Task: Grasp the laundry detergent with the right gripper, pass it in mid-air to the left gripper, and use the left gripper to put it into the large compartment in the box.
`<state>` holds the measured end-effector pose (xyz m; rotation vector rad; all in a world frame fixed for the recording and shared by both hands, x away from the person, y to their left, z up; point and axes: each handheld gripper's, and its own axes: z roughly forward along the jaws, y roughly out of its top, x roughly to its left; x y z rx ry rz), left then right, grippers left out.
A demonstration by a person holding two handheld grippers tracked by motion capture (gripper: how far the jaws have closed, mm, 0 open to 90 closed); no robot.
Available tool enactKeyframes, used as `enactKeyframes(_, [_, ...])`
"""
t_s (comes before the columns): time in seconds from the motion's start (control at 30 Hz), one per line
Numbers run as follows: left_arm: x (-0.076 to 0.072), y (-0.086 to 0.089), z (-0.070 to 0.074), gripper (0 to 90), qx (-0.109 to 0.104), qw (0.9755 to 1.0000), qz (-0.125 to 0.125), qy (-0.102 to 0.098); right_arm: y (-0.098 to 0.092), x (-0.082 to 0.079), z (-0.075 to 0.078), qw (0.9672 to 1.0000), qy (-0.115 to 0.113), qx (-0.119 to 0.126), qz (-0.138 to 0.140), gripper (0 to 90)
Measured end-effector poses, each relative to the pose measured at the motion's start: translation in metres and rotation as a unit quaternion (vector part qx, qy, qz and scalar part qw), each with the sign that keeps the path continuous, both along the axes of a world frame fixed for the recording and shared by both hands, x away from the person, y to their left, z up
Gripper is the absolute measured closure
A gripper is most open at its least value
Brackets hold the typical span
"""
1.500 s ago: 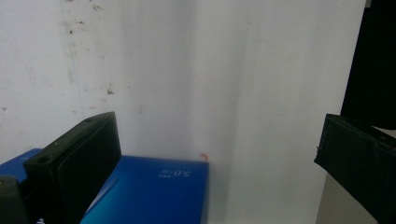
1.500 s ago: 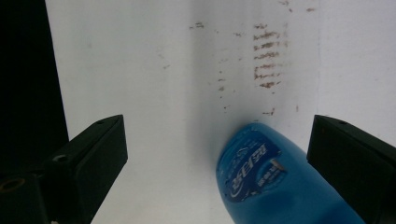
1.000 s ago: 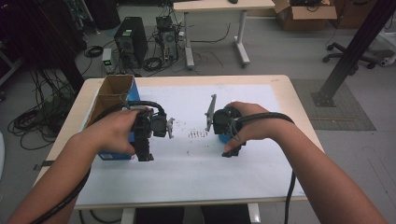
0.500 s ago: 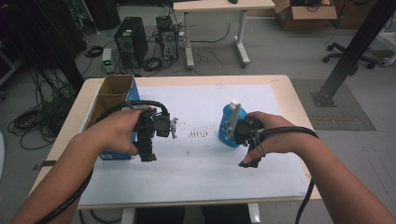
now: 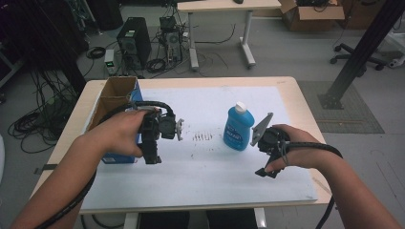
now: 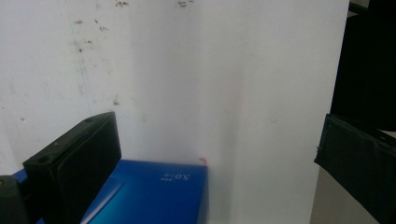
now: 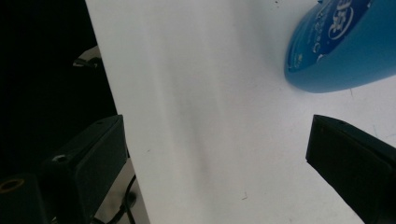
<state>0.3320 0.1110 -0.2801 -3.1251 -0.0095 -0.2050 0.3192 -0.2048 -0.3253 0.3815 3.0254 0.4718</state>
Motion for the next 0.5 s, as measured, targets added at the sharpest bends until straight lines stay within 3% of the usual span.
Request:
enactKeyframes(0.2, [0.001,0.003,0.000,0.2,0.000,1.0000,0.003,0.001,-0.013,0.007,-0.012,0.9990,-0.007,0.033,-0.028,4.5])
enactKeyframes(0.5, [0.001,0.005,-0.003,0.2,0.005,0.9999,0.006,0.006,-0.025,0.015,-0.031,0.9944,-0.018,0.085,-0.060,3.3])
